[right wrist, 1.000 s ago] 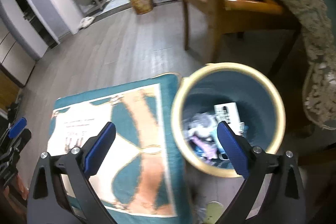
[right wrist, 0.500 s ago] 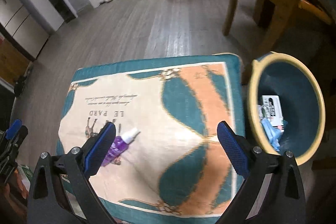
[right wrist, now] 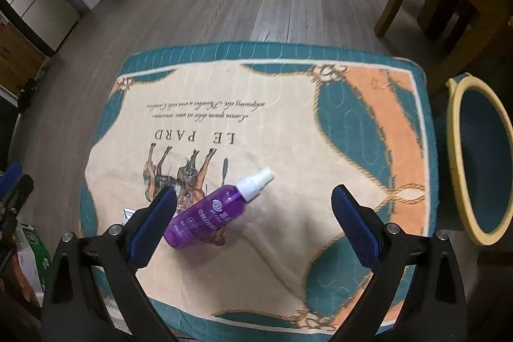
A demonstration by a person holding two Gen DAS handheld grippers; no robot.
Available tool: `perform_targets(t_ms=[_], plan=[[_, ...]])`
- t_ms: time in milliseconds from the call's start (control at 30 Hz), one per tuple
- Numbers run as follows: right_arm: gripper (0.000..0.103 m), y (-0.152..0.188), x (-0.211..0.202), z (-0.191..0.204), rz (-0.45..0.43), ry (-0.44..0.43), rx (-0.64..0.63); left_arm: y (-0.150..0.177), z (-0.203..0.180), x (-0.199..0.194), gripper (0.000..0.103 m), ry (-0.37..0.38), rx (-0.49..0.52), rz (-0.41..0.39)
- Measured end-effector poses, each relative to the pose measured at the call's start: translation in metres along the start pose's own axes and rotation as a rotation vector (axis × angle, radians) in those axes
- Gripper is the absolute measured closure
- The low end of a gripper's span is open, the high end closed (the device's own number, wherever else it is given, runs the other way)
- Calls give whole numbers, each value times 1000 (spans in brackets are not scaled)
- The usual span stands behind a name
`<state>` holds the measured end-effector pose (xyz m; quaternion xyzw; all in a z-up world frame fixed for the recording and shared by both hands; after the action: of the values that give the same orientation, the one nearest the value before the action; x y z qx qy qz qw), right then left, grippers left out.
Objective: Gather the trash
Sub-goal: 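Move both open tools back over the cushion, then grasp the small sachet with left tool while right tool grasps purple spray bottle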
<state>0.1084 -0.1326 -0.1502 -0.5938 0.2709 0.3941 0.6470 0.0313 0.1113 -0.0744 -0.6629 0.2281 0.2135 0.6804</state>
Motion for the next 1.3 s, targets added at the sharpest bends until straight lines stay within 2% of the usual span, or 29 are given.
perform_targets(t_ms=[200,300,367,467,633,733,867,967,1067,1200,1300], plan=[[12,13,22,7,65,-11,49,1,-1,10,25,13,9,15],[24,21,34,10,108,-29,85,4,-2,14,25,24,11,29],[40,26,42,12,140,-44,102,7,-4,18,25,27,32,43],[54,31,53,17,170,-62,104,10,-8,22,25,39,47,55],[64,30,56,15,165,-63,115,19,-21,28,25,68,92,85],[66,25,53,8,146,-39,111,27,-30,34,25,103,83,115],[66,17,47,-10,118,2,124,51,-51,48,25,183,41,212],[66,14,43,-20,108,10,134,69,-68,59,25,216,67,279],[66,12,38,-25,99,12,121,83,-80,70,25,209,114,339],[66,8,37,-18,85,7,80,91,-81,81,27,191,122,388],[66,4,30,-17,69,2,54,95,-82,87,36,170,147,399]])
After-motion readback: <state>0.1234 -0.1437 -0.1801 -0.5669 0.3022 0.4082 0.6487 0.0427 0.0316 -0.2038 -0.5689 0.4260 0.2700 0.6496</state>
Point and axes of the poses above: each gripper's, at about its wrist camera, not at the fingertips, and x roughly the way its jaws point, z to its left, y to its underside, the point moved 2 cm from there along x, roughly the way its jaws point, and after that the axes turned 14 degrees about -z, right-handed, at the moved point
